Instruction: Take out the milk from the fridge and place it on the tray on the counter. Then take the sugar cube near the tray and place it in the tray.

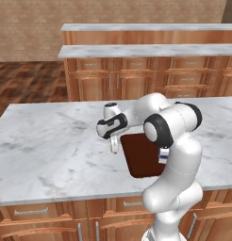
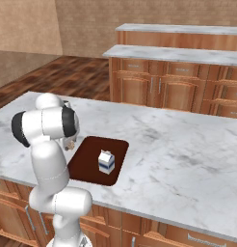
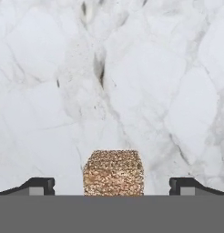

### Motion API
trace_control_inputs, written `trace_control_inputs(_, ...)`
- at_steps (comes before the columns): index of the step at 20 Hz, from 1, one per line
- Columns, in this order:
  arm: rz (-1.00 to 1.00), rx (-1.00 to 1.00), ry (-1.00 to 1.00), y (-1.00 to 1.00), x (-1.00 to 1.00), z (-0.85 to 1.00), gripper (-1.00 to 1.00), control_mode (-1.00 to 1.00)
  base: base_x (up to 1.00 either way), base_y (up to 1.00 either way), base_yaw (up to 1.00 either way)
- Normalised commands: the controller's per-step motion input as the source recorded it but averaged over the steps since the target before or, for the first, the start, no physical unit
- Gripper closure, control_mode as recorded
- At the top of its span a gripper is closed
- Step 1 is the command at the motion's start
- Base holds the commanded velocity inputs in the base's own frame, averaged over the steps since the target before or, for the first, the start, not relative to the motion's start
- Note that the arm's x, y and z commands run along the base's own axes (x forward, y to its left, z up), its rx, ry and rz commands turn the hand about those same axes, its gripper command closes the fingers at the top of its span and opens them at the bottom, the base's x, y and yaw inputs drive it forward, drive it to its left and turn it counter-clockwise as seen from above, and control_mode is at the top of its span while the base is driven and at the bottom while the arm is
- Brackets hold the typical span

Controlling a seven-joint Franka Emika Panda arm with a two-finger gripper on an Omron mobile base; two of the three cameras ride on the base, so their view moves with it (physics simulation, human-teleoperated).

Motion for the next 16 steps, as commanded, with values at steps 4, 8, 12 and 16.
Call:
trace_control_inputs(4, 0.0, 0.0, 0.0, 0.0, 0.17, -0.16, -1.0, -1.0, 0.0, 0.0, 0.0)
trace_control_inputs(8, 0.0, 0.0, 0.0, 0.01, 0.06, -0.2, -1.0, -1.0, 0.0, 0.0, 0.0)
trace_control_inputs(12, 0.0, 0.0, 0.0, 0.09, 0.0, -0.24, 1.0, -1.0, 0.0, 0.0, 0.0)
trace_control_inputs(16, 0.0, 0.0, 0.0, 0.01, -0.01, -0.15, 1.0, -1.0, 0.0, 0.0, 0.0)
